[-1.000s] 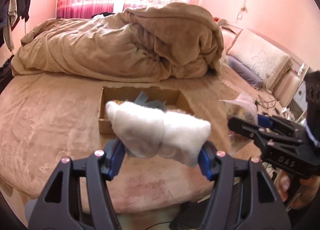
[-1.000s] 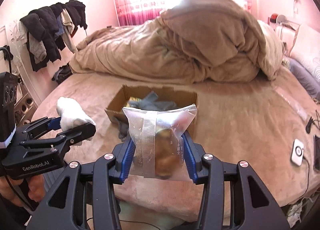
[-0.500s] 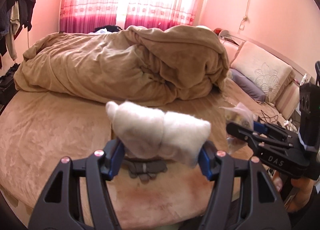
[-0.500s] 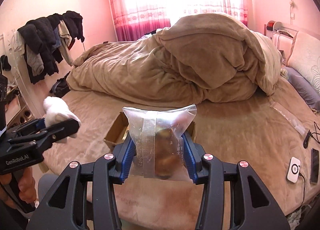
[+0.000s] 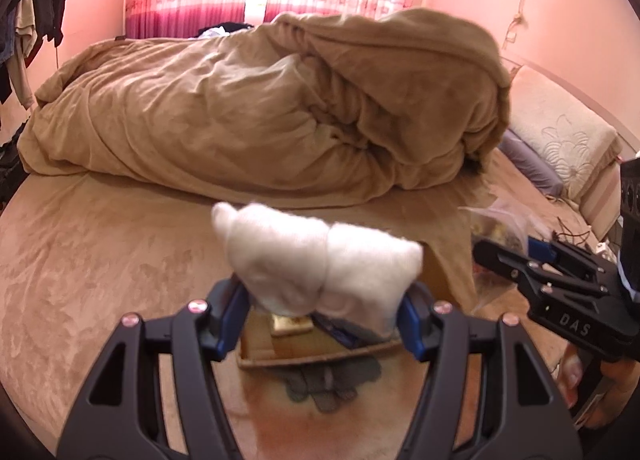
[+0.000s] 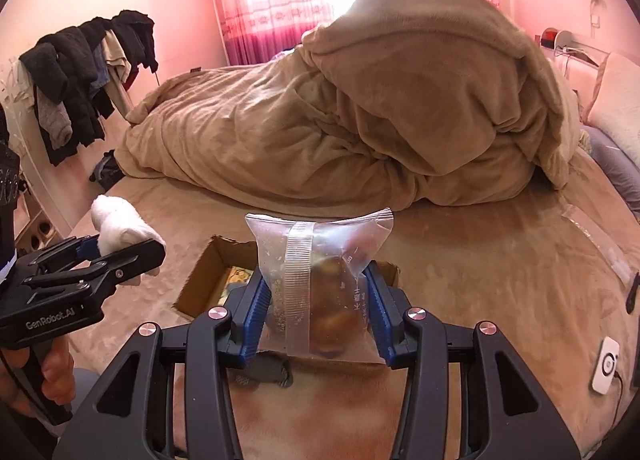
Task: Organize objects
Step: 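Carry the snack bag into the box with the right gripper while the left holds the white sock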
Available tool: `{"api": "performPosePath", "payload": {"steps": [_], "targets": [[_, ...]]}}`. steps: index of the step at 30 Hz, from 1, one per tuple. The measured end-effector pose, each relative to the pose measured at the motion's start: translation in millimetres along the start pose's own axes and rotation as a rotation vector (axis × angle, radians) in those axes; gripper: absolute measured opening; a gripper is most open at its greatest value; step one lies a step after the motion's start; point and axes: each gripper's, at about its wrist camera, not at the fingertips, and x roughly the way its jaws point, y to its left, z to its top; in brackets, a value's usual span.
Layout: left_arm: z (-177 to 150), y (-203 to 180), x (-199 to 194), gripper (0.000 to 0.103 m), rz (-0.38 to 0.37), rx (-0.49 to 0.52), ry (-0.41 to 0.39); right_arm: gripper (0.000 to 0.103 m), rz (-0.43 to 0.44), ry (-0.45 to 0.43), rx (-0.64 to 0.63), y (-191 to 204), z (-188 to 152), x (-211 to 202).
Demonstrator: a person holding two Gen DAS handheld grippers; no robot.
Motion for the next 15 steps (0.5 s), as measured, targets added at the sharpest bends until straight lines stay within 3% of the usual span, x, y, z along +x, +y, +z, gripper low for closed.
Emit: {"api": "performPosePath", "payload": {"steps": [15], "targets": [[-21,24,114,0.064,0.043,0.012,0.133,0.048,0.007,0.128,0.030,-23,-15,103]]}}
